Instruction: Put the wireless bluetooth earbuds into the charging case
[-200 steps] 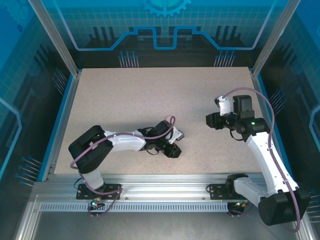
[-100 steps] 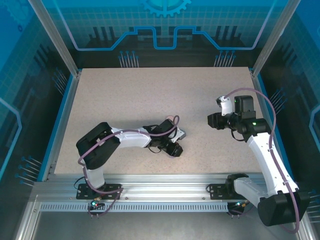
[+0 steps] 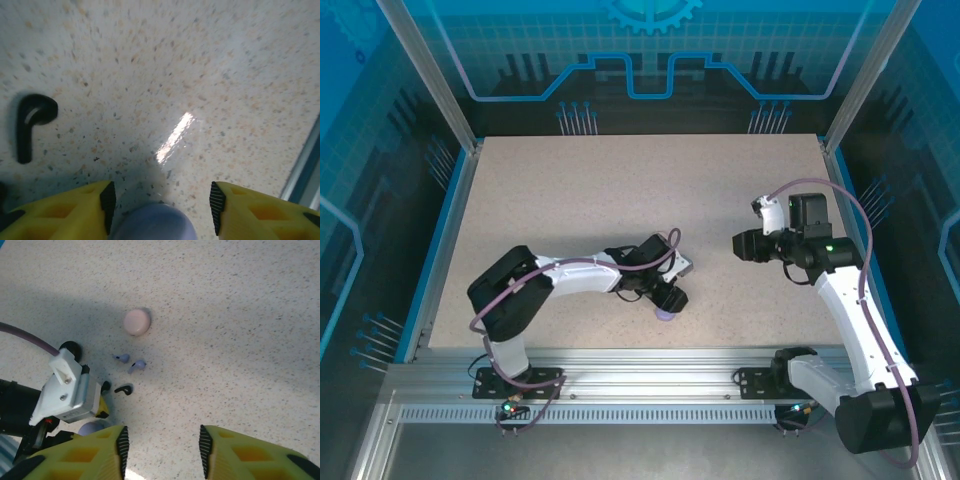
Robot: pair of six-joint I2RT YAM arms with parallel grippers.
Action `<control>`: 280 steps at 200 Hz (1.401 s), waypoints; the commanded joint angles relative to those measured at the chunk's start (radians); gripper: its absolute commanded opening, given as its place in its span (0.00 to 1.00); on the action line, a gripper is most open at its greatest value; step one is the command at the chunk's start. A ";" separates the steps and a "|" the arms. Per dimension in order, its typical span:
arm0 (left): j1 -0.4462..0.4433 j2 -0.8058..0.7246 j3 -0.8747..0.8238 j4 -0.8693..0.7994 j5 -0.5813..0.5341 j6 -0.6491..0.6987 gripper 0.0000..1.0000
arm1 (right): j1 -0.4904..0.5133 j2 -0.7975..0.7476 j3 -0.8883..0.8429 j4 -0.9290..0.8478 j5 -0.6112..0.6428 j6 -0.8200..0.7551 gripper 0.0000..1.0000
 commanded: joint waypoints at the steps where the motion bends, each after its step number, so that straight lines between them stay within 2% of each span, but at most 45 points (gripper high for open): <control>1: 0.028 -0.158 -0.005 -0.005 -0.012 0.018 0.57 | 0.015 0.008 0.041 -0.049 -0.074 -0.041 0.52; 22: 0.090 -0.298 -0.077 0.037 -0.009 -0.021 0.60 | 0.112 0.013 0.048 -0.064 -0.051 -0.091 0.62; 51: 0.208 -0.506 -0.214 0.114 -0.048 -0.123 0.66 | 0.309 0.077 0.100 -0.055 0.015 -0.229 0.71; 76: 0.336 -0.678 -0.343 0.168 -0.142 -0.269 0.76 | 0.459 0.170 0.152 -0.089 0.065 -0.411 0.76; 99: 0.440 -0.805 -0.433 0.171 -0.235 -0.372 0.82 | 0.572 0.236 0.180 -0.138 0.106 -0.598 0.87; 122: 0.521 -0.897 -0.484 0.160 -0.259 -0.415 0.86 | 0.691 0.302 0.173 -0.182 0.257 -0.847 1.00; 148: 0.564 -0.973 -0.515 0.123 -0.274 -0.416 0.88 | 0.736 0.410 0.199 -0.186 0.314 -0.953 1.00; 186: 0.587 -1.060 -0.551 0.061 -0.304 -0.414 0.89 | 0.790 0.542 0.159 -0.064 0.358 -1.020 0.99; 249: 0.595 -1.109 -0.549 -0.007 -0.342 -0.383 0.92 | 0.821 0.729 0.164 0.004 0.359 -0.970 0.77; 280: 0.598 -1.109 -0.546 -0.006 -0.342 -0.379 0.92 | 0.826 0.746 0.133 0.049 0.365 -0.953 0.75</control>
